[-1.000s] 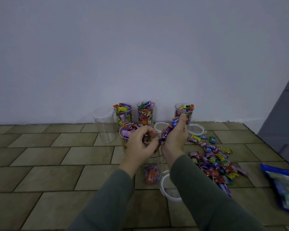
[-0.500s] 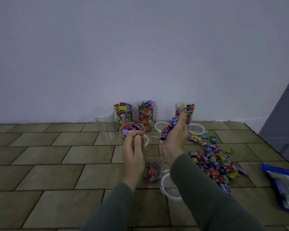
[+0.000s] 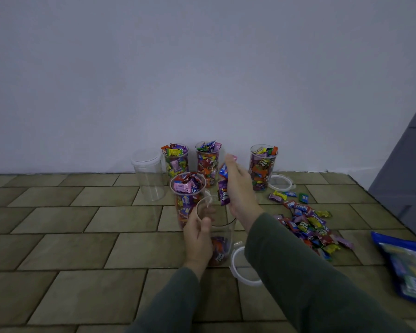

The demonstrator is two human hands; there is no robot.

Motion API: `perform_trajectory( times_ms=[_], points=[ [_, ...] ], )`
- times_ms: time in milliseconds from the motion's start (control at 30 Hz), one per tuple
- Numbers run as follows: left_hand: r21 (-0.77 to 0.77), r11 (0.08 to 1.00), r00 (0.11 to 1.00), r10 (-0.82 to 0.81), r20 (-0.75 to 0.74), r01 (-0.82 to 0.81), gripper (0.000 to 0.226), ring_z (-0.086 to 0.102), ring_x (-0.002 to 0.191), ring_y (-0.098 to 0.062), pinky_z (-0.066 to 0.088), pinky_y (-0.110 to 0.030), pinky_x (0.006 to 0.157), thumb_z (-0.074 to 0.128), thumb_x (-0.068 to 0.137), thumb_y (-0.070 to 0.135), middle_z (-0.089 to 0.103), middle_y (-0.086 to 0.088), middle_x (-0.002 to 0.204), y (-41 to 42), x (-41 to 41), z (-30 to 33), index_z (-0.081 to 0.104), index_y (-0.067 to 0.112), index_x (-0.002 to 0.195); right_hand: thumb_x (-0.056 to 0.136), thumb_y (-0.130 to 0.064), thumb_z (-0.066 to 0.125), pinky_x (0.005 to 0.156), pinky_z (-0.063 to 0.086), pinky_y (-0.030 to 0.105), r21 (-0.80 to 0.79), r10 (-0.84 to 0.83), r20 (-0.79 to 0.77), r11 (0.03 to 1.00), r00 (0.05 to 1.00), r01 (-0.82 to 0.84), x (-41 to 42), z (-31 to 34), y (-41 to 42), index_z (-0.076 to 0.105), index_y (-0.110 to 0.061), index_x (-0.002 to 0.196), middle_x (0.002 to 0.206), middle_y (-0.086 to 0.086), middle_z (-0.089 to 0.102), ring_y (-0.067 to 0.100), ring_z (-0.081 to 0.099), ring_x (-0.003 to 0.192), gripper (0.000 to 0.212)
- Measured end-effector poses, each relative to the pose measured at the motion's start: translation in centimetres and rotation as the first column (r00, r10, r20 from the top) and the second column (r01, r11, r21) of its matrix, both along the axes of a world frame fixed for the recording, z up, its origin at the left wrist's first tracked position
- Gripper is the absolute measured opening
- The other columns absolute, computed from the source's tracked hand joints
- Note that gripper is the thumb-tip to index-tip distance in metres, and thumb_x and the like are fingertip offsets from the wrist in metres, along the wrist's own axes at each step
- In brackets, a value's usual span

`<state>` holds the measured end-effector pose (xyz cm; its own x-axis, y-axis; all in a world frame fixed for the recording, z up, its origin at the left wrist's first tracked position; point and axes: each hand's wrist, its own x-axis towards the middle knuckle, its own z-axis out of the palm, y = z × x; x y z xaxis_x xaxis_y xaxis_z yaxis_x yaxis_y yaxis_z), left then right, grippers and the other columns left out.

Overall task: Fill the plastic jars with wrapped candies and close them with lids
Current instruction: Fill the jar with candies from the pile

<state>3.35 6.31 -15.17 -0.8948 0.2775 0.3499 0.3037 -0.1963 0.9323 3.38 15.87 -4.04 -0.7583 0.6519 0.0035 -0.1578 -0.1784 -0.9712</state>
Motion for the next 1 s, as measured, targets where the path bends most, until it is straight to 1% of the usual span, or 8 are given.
perform_trajectory(
  times_ms=[100, 233, 400, 600, 733, 800, 900, 1000],
  points=[
    [0.027, 1.000, 1.000, -0.009, -0.022, 0.010, 0.066, 0.064, 0.098, -0.006, 0.051, -0.022, 0.083, 0.045, 0.077, 0.076, 0.067, 0.005, 0.104, 0.3, -0.4, 0.0, 0.060, 0.021, 0.112, 0.077, -0.069, 0.056, 0.079, 0.052, 0.041, 0.128, 0.057, 0.047, 0.990, 0.997, -0.063, 0.4, 0.3, -0.2, 0.069, -0.012, 0.103, 0.099, 0.020, 0.069, 0.027, 0.065, 0.089, 0.064],
    [0.042, 0.998, 0.999, -0.037, -0.025, 0.038, 0.078, 0.065, 0.099, -0.009, 0.052, -0.023, 0.085, 0.041, 0.075, 0.085, 0.070, 0.006, 0.101, 0.5, -0.9, -0.1, 0.061, 0.019, 0.112, 0.093, -0.045, 0.055, 0.061, 0.050, 0.025, 0.097, 0.109, 0.024, 0.989, 0.994, -0.111, 1.0, 0.3, 0.1, 0.066, -0.002, 0.103, 0.083, 0.019, 0.060, 0.017, 0.061, 0.072, 0.045],
    [0.035, 0.997, 0.998, -0.061, -0.023, 0.061, 0.084, 0.066, 0.097, -0.016, 0.054, -0.030, 0.083, 0.042, 0.074, 0.087, 0.068, -0.003, 0.102, 0.6, -1.1, -0.2, 0.059, 0.016, 0.115, 0.094, -0.032, 0.057, 0.079, 0.051, 0.028, 0.083, 0.201, -0.002, 0.976, 0.980, -0.201, 1.6, 0.2, 0.1, 0.065, -0.017, 0.089, 0.086, 0.002, 0.064, 0.014, 0.062, 0.083, 0.018],
    [0.027, 0.998, 0.998, -0.064, -0.016, 0.064, 0.086, 0.064, 0.103, -0.019, 0.052, -0.034, 0.089, 0.042, 0.076, 0.084, 0.067, -0.003, 0.108, 0.6, -1.3, -0.4, 0.059, 0.011, 0.118, 0.089, -0.030, 0.058, 0.080, 0.049, 0.043, 0.273, 0.279, -0.001, 0.924, 0.960, -0.268, 1.5, -0.1, 0.2, 0.062, -0.011, 0.072, 0.072, 0.007, 0.065, 0.022, 0.063, 0.075, 0.026],
    [0.026, 0.997, 0.997, -0.069, -0.036, 0.070, 0.095, 0.064, 0.092, -0.016, 0.053, -0.026, 0.079, 0.039, 0.077, 0.085, 0.066, -0.007, 0.102, 0.6, -1.1, -0.1, 0.058, 0.002, 0.120, 0.096, -0.024, 0.056, 0.059, 0.039, 0.020, 0.262, 0.233, -0.032, 0.940, 0.972, -0.217, 1.8, 0.1, 0.2, 0.058, -0.013, 0.074, 0.055, -0.012, 0.053, 0.002, 0.050, 0.054, 0.025],
    [0.034, 0.997, 0.997, -0.072, -0.032, 0.073, 0.097, 0.064, 0.091, -0.014, 0.053, -0.025, 0.078, 0.040, 0.076, 0.085, 0.065, -0.008, 0.101, 0.6, -1.2, -0.2, 0.057, 0.000, 0.119, 0.096, -0.033, 0.055, 0.053, 0.035, 0.013, 0.456, 0.204, 0.020, 0.869, 0.979, -0.190, 2.1, 0.1, 0.3, 0.055, -0.020, 0.069, 0.052, -0.015, 0.050, -0.002, 0.045, 0.051, 0.029],
    [0.029, 0.995, 0.995, -0.099, 0.010, 0.099, 0.078, 0.064, 0.092, -0.019, 0.053, -0.033, 0.081, 0.046, 0.080, 0.074, 0.065, -0.012, 0.100, 0.4, -1.7, -0.5, 0.058, 0.005, 0.115, 0.097, -0.040, 0.050, 0.052, 0.032, 0.021, 0.790, 0.161, 0.101, 0.586, 0.982, -0.177, 2.4, -0.5, 0.7, 0.048, -0.030, 0.061, 0.053, -0.010, 0.043, 0.004, 0.041, 0.051, 0.037],
    [0.046, 0.989, 0.988, -0.142, 0.058, 0.139, 0.058, 0.063, 0.097, -0.024, 0.051, -0.045, 0.087, 0.045, 0.080, 0.056, 0.066, -0.011, 0.102, 0.2, -2.0, -0.7, 0.060, 0.010, 0.112, 0.094, -0.030, 0.042, 0.056, 0.031, 0.035, 0.871, 0.164, 0.157, 0.442, 0.974, -0.215, 2.7, -1.1, 1.8, 0.046, -0.018, 0.060, 0.056, -0.003, 0.043, 0.016, 0.041, 0.054, 0.036]
  ],
)
